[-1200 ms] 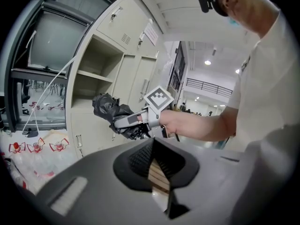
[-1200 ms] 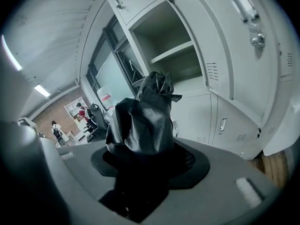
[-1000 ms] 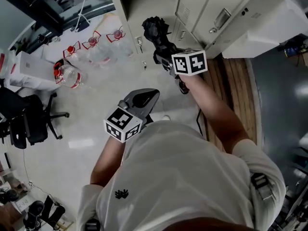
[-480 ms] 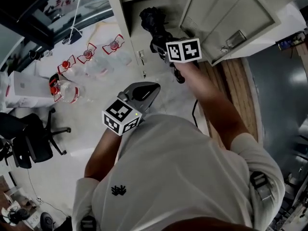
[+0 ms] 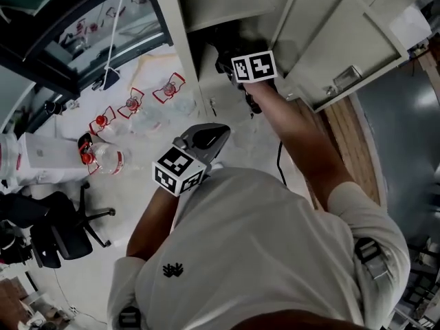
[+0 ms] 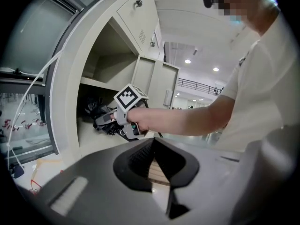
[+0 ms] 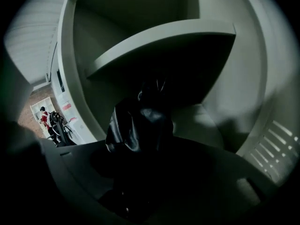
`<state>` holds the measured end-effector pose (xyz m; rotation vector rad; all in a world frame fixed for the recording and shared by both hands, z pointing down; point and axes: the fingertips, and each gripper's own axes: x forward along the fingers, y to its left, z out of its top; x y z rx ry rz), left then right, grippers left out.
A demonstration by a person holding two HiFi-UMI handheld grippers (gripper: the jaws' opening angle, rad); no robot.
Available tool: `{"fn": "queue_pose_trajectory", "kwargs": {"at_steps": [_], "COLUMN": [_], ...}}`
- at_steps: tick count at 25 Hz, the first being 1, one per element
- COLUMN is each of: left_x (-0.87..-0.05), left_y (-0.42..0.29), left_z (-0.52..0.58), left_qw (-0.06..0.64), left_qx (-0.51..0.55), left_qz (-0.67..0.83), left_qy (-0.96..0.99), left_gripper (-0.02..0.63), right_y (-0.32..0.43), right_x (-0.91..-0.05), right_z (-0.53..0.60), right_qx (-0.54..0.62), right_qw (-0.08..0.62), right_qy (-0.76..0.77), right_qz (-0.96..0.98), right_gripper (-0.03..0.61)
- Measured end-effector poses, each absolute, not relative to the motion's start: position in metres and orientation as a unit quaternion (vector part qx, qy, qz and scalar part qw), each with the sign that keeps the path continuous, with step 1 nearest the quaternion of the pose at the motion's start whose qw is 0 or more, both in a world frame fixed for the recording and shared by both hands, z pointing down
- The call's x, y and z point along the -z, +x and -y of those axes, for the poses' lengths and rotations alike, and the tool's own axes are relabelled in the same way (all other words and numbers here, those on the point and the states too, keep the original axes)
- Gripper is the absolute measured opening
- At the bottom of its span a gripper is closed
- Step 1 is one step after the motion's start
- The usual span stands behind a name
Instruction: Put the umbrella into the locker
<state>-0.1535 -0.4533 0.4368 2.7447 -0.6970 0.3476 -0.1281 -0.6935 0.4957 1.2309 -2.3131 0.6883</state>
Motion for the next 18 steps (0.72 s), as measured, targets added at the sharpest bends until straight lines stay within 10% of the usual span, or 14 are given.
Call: {"fn": "queue_pose_trajectory", "kwargs": {"at_steps": [18], "left_x": [-0.445], "left_y": [-0.18], "left_z": [0.5], "left_qw": [0.151], "left_qx": [-0.128], "left_qz": [0.224], "left_qy": [0.954], "left_gripper": [0.057], "right_y": [-0.144], "right_x": [-0.506], "right_z": [0.779], "right_qx": [-0.2], "right_qw": [0.266], "right_qy": [0.486], "right_qz": [0.808], "right_gripper": [0.241]}}
